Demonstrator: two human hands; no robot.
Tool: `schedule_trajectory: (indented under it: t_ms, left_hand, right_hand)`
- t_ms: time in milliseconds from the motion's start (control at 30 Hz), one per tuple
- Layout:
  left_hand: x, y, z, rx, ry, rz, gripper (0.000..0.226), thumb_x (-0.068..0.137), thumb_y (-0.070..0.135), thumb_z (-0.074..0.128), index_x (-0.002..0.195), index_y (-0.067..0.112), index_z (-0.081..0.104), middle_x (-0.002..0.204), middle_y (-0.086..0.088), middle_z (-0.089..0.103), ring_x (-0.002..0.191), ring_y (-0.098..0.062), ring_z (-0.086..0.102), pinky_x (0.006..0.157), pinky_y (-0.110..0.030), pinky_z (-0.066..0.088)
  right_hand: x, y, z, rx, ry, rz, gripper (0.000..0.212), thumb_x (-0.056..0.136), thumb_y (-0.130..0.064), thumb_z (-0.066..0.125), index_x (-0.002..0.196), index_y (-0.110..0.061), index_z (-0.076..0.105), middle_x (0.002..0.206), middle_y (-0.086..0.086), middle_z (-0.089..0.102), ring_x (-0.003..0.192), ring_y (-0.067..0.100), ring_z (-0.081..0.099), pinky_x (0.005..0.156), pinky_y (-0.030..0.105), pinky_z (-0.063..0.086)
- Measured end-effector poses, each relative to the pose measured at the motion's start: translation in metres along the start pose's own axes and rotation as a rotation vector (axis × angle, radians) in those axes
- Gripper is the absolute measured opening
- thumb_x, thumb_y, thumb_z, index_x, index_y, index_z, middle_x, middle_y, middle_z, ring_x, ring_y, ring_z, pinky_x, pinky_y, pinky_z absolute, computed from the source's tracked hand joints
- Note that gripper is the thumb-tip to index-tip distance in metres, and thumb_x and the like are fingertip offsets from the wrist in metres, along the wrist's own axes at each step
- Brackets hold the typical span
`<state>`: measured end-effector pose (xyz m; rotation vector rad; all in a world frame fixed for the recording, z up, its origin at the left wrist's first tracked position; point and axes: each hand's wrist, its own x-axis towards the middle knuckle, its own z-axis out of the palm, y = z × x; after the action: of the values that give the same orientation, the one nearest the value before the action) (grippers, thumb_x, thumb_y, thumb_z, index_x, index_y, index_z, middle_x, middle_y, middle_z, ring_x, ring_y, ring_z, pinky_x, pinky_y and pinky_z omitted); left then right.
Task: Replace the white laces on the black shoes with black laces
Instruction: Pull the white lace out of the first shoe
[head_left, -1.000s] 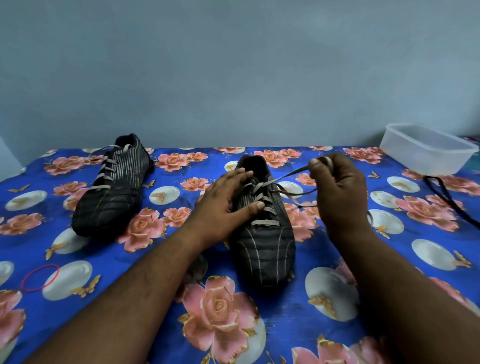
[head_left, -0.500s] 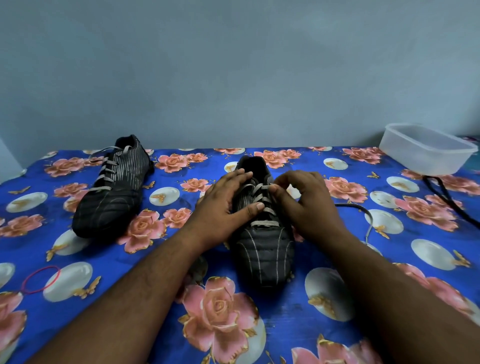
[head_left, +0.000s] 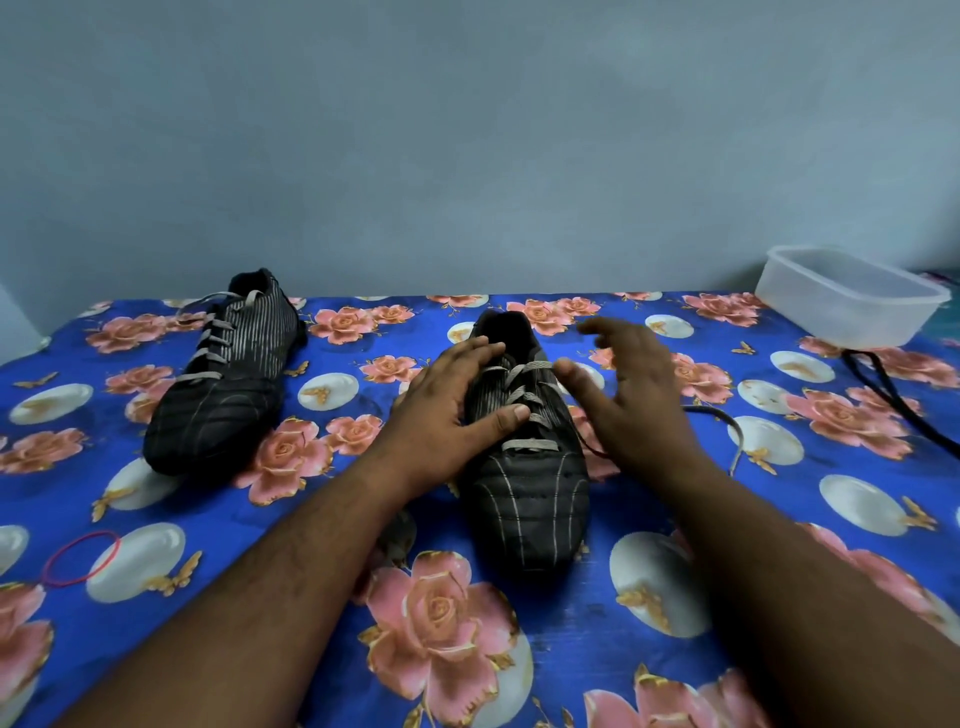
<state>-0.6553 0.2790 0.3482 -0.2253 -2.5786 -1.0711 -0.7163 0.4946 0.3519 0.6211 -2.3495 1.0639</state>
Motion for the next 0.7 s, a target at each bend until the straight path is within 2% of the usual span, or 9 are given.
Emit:
schedule_trajectory:
  t_ms: [67, 200, 267, 333, 400, 500, 700]
  left_hand:
    - [-0.001, 0.001, 0.0, 0.001, -0.003, -0.002, 0.083, 0.075, 0.078, 0.052, 0.149, 0.042, 0.04, 0.158, 0.018, 0.033, 0.147, -0.002, 0.027, 0.122, -0.046, 0.026]
    - [0.0, 0.0, 0.0, 0.006, -0.006, -0.004, 0.083, 0.075, 0.079, 0.052, 0.149, 0.042, 0.04, 0.158, 0.019, 0.032, 0.147, -0.001, 0.026, 0.122, -0.046, 0.026]
    - [0.001, -0.001, 0.0, 0.023, -0.004, 0.0, 0.083, 0.075, 0.079, 0.051, 0.149, 0.042, 0.04, 0.159, 0.019, 0.033, 0.147, 0.0, 0.026, 0.122, -0.046, 0.026]
    - [0.002, -0.002, 0.0, 0.035, -0.008, -0.001, 0.082, 0.075, 0.079, 0.051, 0.148, 0.042, 0.041, 0.159, 0.02, 0.033, 0.147, 0.001, 0.025, 0.122, -0.045, 0.025]
    - [0.001, -0.002, 0.0, 0.035, -0.016, -0.002, 0.082, 0.076, 0.078, 0.051, 0.148, 0.043, 0.04, 0.159, 0.02, 0.032, 0.146, 0.002, 0.025, 0.122, -0.044, 0.025]
    - [0.001, -0.003, 0.0, 0.044, -0.018, 0.001, 0.081, 0.077, 0.078, 0.05, 0.149, 0.043, 0.039, 0.16, 0.019, 0.031, 0.148, 0.002, 0.023, 0.123, -0.045, 0.024]
    - [0.002, -0.003, 0.001, 0.046, -0.022, -0.01, 0.079, 0.078, 0.08, 0.049, 0.148, 0.046, 0.037, 0.161, 0.019, 0.03, 0.15, 0.0, 0.022, 0.121, -0.05, 0.026]
  right_hand:
    - [-0.002, -0.008, 0.005, -0.024, -0.068, -0.073, 0.044, 0.089, -0.068, 0.046, 0.114, -0.036, 0.062, 0.116, -0.008, 0.055, 0.112, 0.018, 0.051, 0.097, 0.044, 0.038]
    - [0.002, -0.011, 0.006, 0.072, -0.043, -0.207, 0.017, 0.097, -0.044, 0.052, 0.099, -0.031, 0.063, 0.103, -0.014, 0.048, 0.1, 0.015, 0.053, 0.088, 0.044, 0.044]
    - [0.003, -0.009, 0.003, 0.16, -0.03, -0.196, 0.01, 0.1, -0.036, 0.051, 0.097, -0.03, 0.058, 0.099, -0.012, 0.049, 0.095, 0.008, 0.051, 0.086, 0.033, 0.042]
    - [0.003, -0.009, -0.003, 0.261, 0.01, -0.129, 0.01, 0.102, -0.028, 0.049, 0.097, -0.022, 0.054, 0.094, -0.008, 0.051, 0.09, 0.0, 0.048, 0.082, 0.018, 0.038]
    - [0.004, -0.009, -0.008, 0.29, 0.056, -0.083, 0.013, 0.103, -0.025, 0.048, 0.098, -0.015, 0.055, 0.094, -0.003, 0.054, 0.087, -0.001, 0.047, 0.079, 0.011, 0.036]
    - [0.003, -0.008, -0.01, 0.289, 0.064, -0.059, 0.018, 0.103, -0.025, 0.048, 0.099, -0.01, 0.056, 0.093, 0.002, 0.055, 0.084, -0.001, 0.046, 0.077, 0.011, 0.035]
    - [0.002, -0.011, -0.009, 0.275, 0.096, -0.08, 0.019, 0.105, -0.024, 0.046, 0.097, -0.008, 0.054, 0.085, -0.004, 0.049, 0.079, 0.002, 0.044, 0.073, 0.012, 0.034]
